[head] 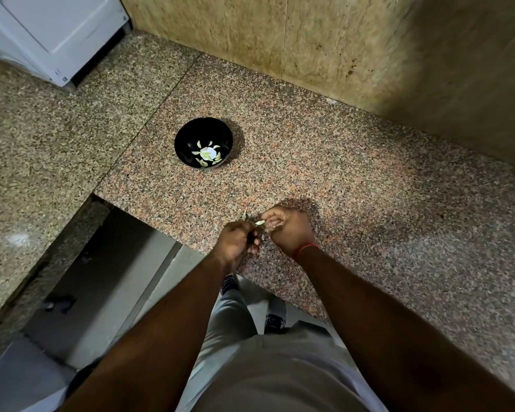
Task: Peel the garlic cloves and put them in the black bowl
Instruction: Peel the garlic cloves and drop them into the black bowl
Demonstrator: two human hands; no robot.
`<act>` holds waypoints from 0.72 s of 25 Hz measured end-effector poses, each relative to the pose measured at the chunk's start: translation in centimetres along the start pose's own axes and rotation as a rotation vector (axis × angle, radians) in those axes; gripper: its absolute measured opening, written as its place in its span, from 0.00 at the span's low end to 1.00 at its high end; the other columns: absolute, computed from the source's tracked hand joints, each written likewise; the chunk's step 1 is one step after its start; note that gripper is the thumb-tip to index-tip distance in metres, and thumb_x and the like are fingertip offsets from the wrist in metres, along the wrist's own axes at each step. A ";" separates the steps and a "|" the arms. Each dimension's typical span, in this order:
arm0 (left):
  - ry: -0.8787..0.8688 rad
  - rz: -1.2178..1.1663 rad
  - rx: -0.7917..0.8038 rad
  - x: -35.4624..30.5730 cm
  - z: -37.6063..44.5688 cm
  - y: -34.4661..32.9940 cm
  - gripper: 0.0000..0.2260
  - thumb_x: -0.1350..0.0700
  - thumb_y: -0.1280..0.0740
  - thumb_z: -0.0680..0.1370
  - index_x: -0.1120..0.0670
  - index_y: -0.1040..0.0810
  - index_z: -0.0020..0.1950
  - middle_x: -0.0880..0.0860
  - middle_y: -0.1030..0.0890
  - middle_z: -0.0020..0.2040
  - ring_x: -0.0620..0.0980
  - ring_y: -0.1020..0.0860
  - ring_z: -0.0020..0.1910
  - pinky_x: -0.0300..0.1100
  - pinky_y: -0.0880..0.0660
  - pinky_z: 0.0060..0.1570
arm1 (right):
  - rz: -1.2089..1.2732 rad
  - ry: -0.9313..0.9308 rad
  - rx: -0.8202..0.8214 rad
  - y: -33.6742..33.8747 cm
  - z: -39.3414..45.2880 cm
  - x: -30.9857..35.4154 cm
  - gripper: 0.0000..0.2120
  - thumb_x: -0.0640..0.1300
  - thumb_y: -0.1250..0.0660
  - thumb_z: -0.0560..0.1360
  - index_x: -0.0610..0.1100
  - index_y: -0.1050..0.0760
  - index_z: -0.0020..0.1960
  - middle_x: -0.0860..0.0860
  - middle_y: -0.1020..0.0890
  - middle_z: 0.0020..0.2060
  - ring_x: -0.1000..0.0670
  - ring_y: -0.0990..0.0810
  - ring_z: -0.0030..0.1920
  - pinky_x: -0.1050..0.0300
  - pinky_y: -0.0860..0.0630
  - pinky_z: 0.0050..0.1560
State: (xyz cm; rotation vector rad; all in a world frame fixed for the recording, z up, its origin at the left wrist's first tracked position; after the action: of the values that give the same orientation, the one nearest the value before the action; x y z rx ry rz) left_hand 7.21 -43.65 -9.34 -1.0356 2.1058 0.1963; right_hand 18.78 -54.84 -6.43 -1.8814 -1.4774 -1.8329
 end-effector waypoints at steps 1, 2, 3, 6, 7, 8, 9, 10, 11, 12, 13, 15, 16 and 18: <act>-0.003 0.007 0.006 -0.1 -0.1 -0.1 0.12 0.63 0.38 0.84 0.61 0.22 0.41 0.57 0.24 0.33 0.52 0.27 0.28 0.42 0.33 0.24 | 0.021 -0.002 0.023 0.1 0.0 0.1 0.17 0.30 0.29 0.70 0.49 0.16 0.51 0.57 0.15 0.46 0.60 0.17 0.46 0.70 0.22 0.45; -0.004 0.013 0.014 -0.2 -0.2 -0.2 0.12 0.64 0.38 0.83 0.61 0.22 0.40 0.57 0.24 0.33 0.51 0.28 0.28 0.42 0.33 0.24 | 0.041 0.003 0.031 0.1 0.1 0.1 0.16 0.31 0.28 0.70 0.48 0.15 0.52 0.57 0.14 0.46 0.61 0.17 0.45 0.72 0.24 0.43; -0.005 0.018 0.021 -0.3 -0.2 -0.3 0.12 0.64 0.38 0.83 0.61 0.22 0.40 0.57 0.24 0.33 0.51 0.28 0.28 0.41 0.34 0.24 | 0.052 0.011 0.029 0.0 0.1 0.1 0.13 0.32 0.27 0.71 0.46 0.14 0.51 0.56 0.13 0.46 0.61 0.17 0.44 0.73 0.25 0.43; -0.013 0.049 0.040 -0.3 -0.1 0.0 0.11 0.63 0.38 0.83 0.62 0.22 0.42 0.57 0.24 0.33 0.51 0.28 0.28 0.41 0.34 0.26 | 0.029 0.049 0.023 0.0 0.3 -0.1 0.06 0.36 0.25 0.73 0.45 0.13 0.47 0.53 0.12 0.45 0.61 0.16 0.42 0.72 0.25 0.46; -0.016 0.065 0.038 -0.3 -0.1 0.1 0.10 0.63 0.38 0.83 0.62 0.21 0.44 0.57 0.24 0.34 0.51 0.28 0.28 0.41 0.34 0.26 | 0.010 0.059 0.032 0.1 0.4 -0.1 0.05 0.36 0.25 0.74 0.44 0.13 0.48 0.52 0.12 0.45 0.60 0.16 0.42 0.71 0.24 0.46; -0.018 0.075 0.031 -0.2 -0.1 0.1 0.10 0.63 0.38 0.83 0.62 0.21 0.44 0.57 0.24 0.33 0.52 0.28 0.28 0.41 0.33 0.26 | -0.008 0.074 0.049 0.2 0.4 -0.2 0.05 0.37 0.25 0.75 0.43 0.13 0.49 0.51 0.12 0.45 0.58 0.15 0.42 0.70 0.24 0.46; -0.019 0.079 0.020 -0.2 -0.1 0.1 0.10 0.63 0.38 0.83 0.62 0.22 0.44 0.57 0.24 0.33 0.52 0.27 0.28 0.41 0.33 0.25 | -0.026 0.098 0.067 0.3 0.4 -0.1 0.05 0.37 0.26 0.75 0.42 0.13 0.50 0.50 0.12 0.46 0.57 0.15 0.42 0.69 0.23 0.46; -0.019 0.078 0.010 -0.2 -0.1 0.0 0.11 0.63 0.38 0.83 0.62 0.22 0.43 0.58 0.24 0.33 0.52 0.27 0.27 0.41 0.33 0.25 | -0.036 0.119 0.084 0.4 0.3 -0.1 0.06 0.37 0.26 0.75 0.42 0.14 0.51 0.49 0.12 0.46 0.55 0.15 0.43 0.69 0.22 0.47; -0.020 0.078 0.001 -0.2 0.0 0.0 0.12 0.64 0.39 0.83 0.62 0.22 0.41 0.58 0.25 0.33 0.52 0.28 0.27 0.41 0.33 0.24 | -0.036 0.132 0.095 0.4 0.2 -0.1 0.06 0.37 0.26 0.75 0.41 0.14 0.52 0.49 0.12 0.47 0.54 0.14 0.44 0.67 0.21 0.48; -0.023 0.081 -0.002 -0.3 -0.1 -0.1 0.12 0.64 0.39 0.83 0.61 0.22 0.41 0.58 0.25 0.32 0.52 0.28 0.27 0.41 0.32 0.24 | -0.028 0.133 0.100 0.4 0.2 -0.2 0.07 0.37 0.26 0.75 0.42 0.14 0.53 0.49 0.12 0.48 0.54 0.14 0.45 0.65 0.20 0.49; -0.028 0.090 -0.002 -0.3 -0.1 -0.1 0.13 0.64 0.39 0.84 0.62 0.22 0.41 0.59 0.25 0.32 0.52 0.28 0.26 0.41 0.32 0.23 | -0.015 0.129 0.102 0.4 0.2 -0.3 0.08 0.37 0.26 0.75 0.42 0.14 0.53 0.50 0.12 0.48 0.54 0.14 0.46 0.63 0.19 0.51; -0.035 0.120 0.004 -0.4 -0.2 -0.2 0.13 0.63 0.39 0.84 0.62 0.22 0.41 0.59 0.25 0.32 0.52 0.28 0.26 0.41 0.32 0.23 | 0.002 0.136 0.086 0.4 0.1 -0.3 0.07 0.37 0.26 0.75 0.43 0.14 0.52 0.51 0.12 0.48 0.57 0.14 0.47 0.65 0.20 0.52; -0.036 0.130 0.003 -0.4 -0.3 -0.2 0.12 0.63 0.39 0.84 0.63 0.22 0.42 0.60 0.24 0.32 0.53 0.27 0.26 0.41 0.31 0.23 | 0.004 0.134 0.076 0.3 0.2 -0.3 0.06 0.38 0.26 0.75 0.43 0.14 0.51 0.51 0.12 0.48 0.57 0.15 0.47 0.66 0.21 0.51; -0.043 0.133 -0.006 -0.5 -0.2 0.0 0.09 0.64 0.37 0.83 0.64 0.21 0.45 0.60 0.23 0.34 0.54 0.26 0.27 0.42 0.29 0.23 | 0.023 0.097 0.069 0.3 0.2 -0.3 0.05 0.38 0.28 0.77 0.43 0.14 0.49 0.51 0.12 0.47 0.57 0.16 0.48 0.64 0.22 0.52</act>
State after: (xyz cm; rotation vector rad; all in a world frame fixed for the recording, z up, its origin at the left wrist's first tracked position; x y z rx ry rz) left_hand 7.31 -43.44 -8.82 -0.8872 2.1372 0.2884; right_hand 19.17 -55.04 -6.60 -1.7455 -1.4611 -1.8118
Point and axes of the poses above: each hand's wrist, its own z-axis towards the middle knuckle, its own y-axis out of the back of the hand, x = y × z, the point moved 3 cm from there along z, towards the middle knuckle
